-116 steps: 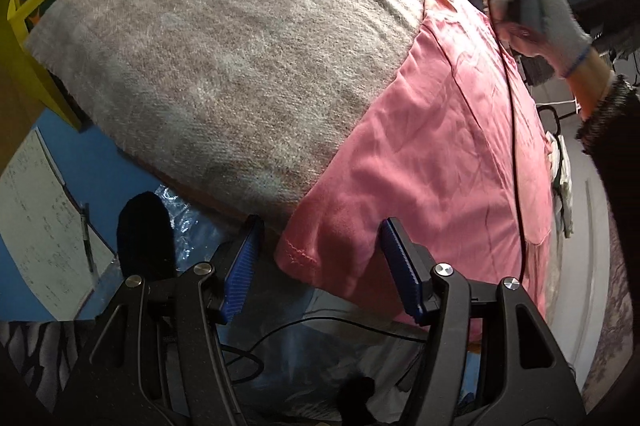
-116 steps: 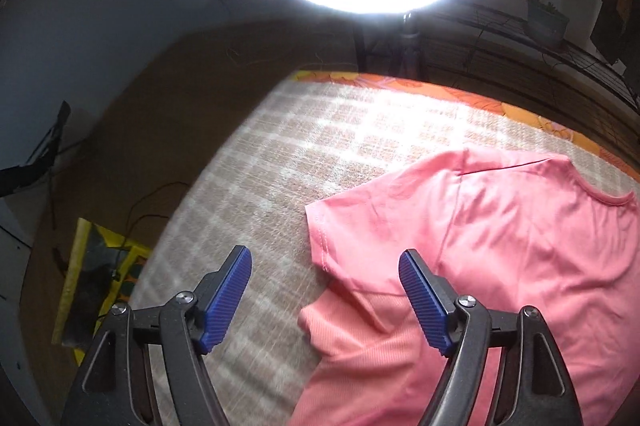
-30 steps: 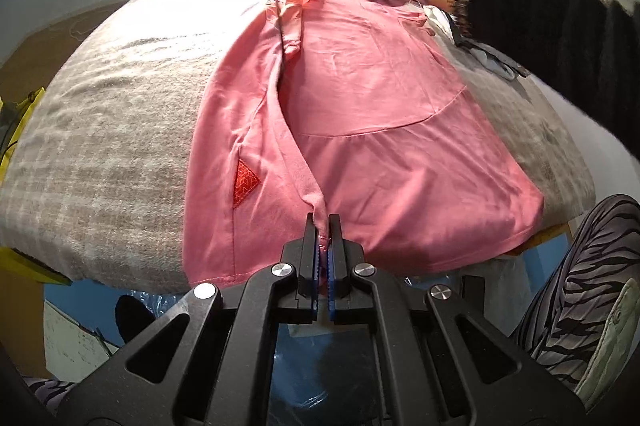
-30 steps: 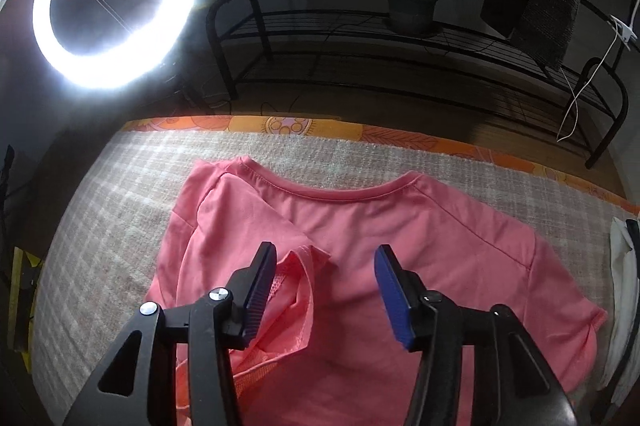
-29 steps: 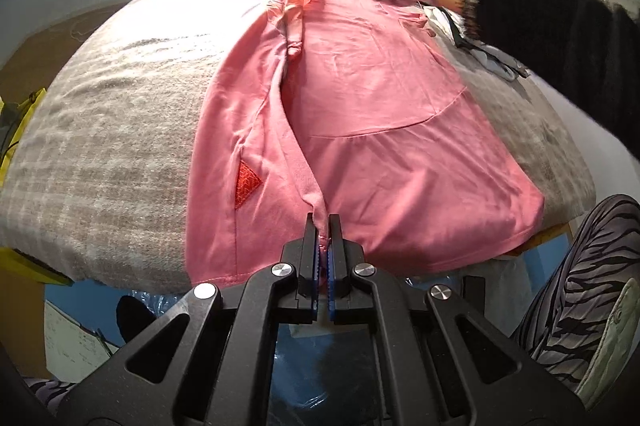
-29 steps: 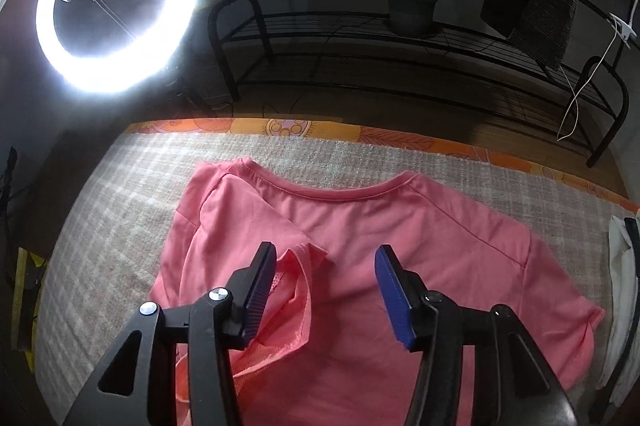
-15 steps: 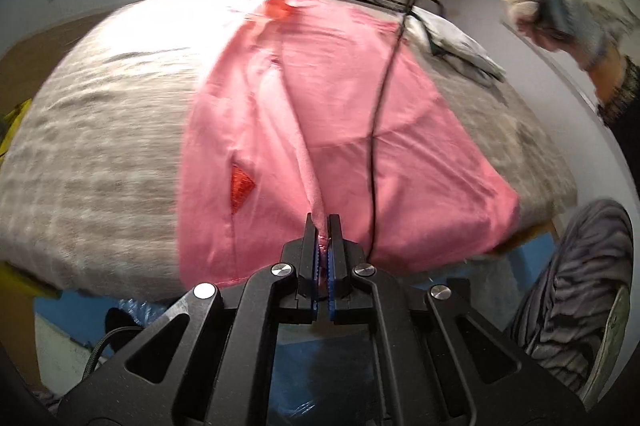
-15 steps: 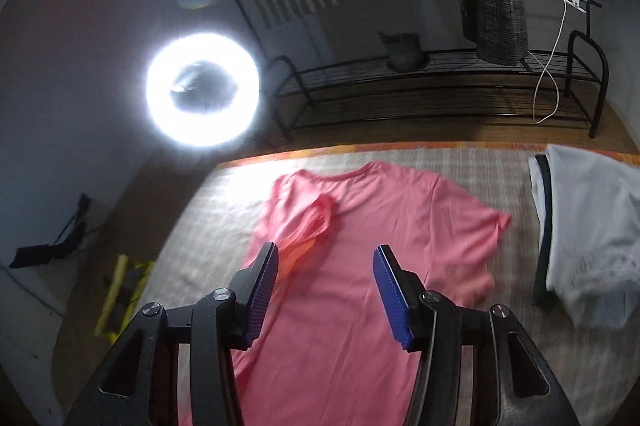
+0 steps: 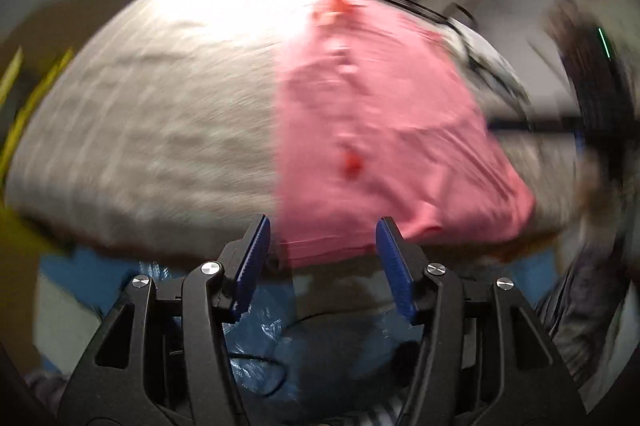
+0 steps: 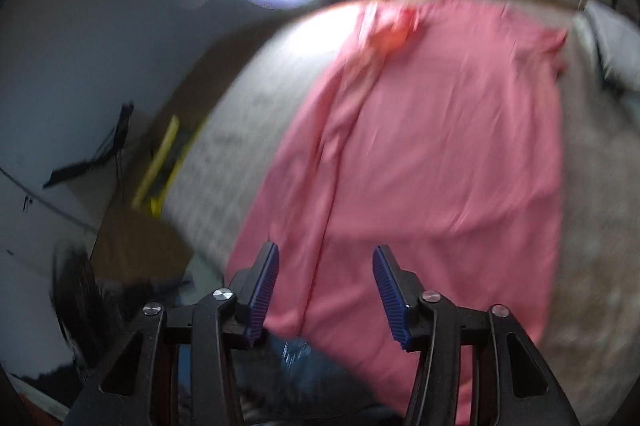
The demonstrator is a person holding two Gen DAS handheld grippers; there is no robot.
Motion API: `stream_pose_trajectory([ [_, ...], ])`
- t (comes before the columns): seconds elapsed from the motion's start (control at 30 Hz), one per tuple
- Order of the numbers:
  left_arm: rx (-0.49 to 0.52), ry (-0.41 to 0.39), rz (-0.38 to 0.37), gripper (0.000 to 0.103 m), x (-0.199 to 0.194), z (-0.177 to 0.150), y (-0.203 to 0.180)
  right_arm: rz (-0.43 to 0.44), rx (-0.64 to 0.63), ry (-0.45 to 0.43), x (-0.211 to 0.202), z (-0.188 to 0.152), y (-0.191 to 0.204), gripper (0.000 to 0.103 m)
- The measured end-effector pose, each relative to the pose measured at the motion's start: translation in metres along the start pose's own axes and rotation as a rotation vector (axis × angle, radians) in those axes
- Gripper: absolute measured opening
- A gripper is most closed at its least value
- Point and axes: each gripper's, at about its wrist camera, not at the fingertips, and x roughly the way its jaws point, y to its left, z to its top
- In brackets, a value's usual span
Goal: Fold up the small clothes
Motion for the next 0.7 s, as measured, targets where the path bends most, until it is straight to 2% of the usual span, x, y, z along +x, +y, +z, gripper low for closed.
stream_pose_trajectory([
  [0.07,-0.105,0.050,-0.031,0.057,0.012,-0.001,0.024,0.019,0.006,0.051,0.021,-0.013,0.002,0.044],
  [0.13,-0.168,0.083,-0.064,0.057,0.023,-0.004,0.036,0.040,0.017,0.094,0.039,-0.029,0.006,0.042],
  [0.3,-0.222,0.160,-0.138,0.057,0.047,-0.013,0.036,0.059,0.034,0.164,0.063,-0.047,0.005,0.041],
  [0.37,-0.226,0.158,-0.142,0.045,0.049,-0.011,0.034,0.069,0.047,0.178,0.068,-0.051,0.004,0.040],
  [0.43,-0.224,0.172,-0.134,0.013,0.052,-0.011,0.035,0.087,0.060,0.185,0.071,-0.053,0.004,0.038],
  [0.47,-0.225,0.178,-0.130,0.006,0.054,-0.011,0.035,0.090,0.060,0.188,0.073,-0.055,0.004,0.037],
  [0.57,-0.245,0.166,-0.140,0.002,0.051,-0.013,0.040,0.104,0.048,0.212,0.083,-0.057,0.010,0.021],
  [0.6,-0.252,0.154,-0.147,0.001,0.047,-0.014,0.042,0.110,0.045,0.220,0.087,-0.057,0.012,0.008],
  [0.63,-0.262,0.132,-0.147,0.001,0.038,-0.015,0.046,0.130,0.049,0.227,0.091,-0.058,0.014,0.001],
  [0.7,-0.285,0.091,-0.143,0.001,0.026,-0.016,0.053,0.176,0.058,0.220,0.091,-0.058,0.022,0.000],
])
